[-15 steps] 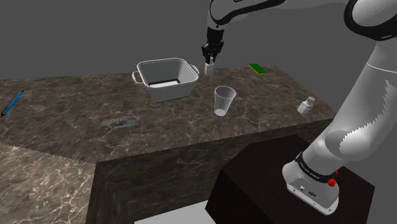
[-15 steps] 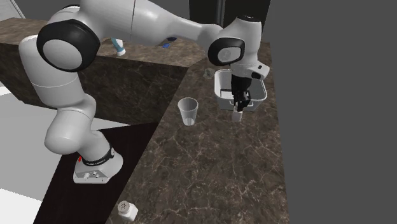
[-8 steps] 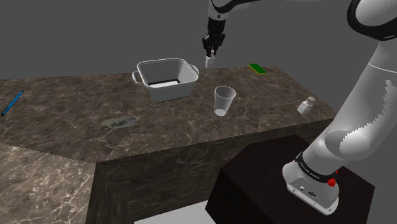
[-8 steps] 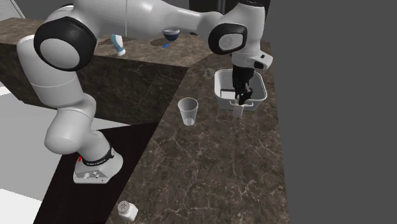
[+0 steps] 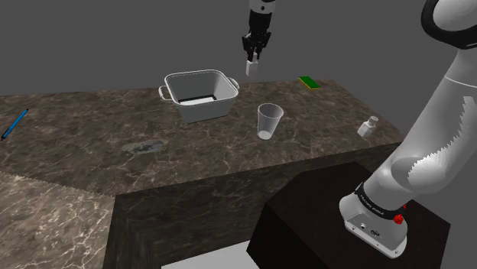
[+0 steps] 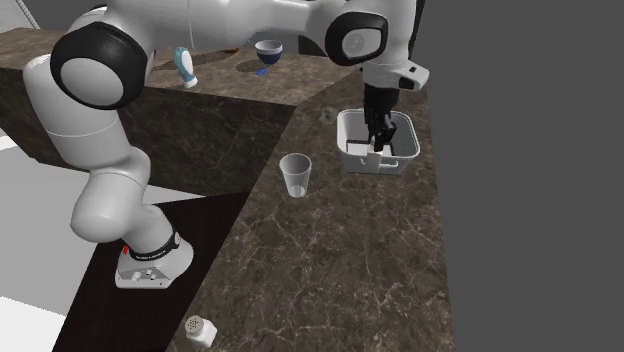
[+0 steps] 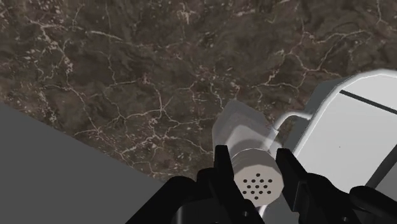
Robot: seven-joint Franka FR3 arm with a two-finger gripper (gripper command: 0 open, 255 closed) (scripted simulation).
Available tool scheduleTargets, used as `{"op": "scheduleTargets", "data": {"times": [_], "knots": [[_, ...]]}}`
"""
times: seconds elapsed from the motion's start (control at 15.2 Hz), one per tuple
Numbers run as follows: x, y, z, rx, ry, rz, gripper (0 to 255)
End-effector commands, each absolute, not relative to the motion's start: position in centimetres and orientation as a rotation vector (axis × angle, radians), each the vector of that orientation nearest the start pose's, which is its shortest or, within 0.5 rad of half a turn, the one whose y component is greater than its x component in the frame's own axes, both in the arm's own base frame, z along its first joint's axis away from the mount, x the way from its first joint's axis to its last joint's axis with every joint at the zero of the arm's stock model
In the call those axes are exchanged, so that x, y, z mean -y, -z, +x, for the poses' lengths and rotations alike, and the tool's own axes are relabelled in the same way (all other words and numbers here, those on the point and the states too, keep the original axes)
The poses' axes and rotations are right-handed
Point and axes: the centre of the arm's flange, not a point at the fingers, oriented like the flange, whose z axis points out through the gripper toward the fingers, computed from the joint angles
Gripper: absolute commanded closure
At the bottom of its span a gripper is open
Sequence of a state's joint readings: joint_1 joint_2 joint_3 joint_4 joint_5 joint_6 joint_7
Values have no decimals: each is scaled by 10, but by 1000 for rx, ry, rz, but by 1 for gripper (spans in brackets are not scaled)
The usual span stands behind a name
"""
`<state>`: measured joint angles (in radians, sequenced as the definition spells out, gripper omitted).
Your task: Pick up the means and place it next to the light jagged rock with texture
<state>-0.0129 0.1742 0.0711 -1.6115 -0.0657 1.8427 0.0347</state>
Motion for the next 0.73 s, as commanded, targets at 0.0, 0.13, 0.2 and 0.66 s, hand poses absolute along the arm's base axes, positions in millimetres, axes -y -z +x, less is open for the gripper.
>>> {"op": "scheduleTargets", "data": {"times": [0.0, 0.13, 0.2, 0.66], "knots": [[-52, -527, 619, 60, 95, -3188, 255], [-78, -527, 614, 60, 95, -3188, 255], [-91, -527, 612, 60, 95, -3188, 255], [-182, -528, 595, 60, 95, -3188, 255]]}}
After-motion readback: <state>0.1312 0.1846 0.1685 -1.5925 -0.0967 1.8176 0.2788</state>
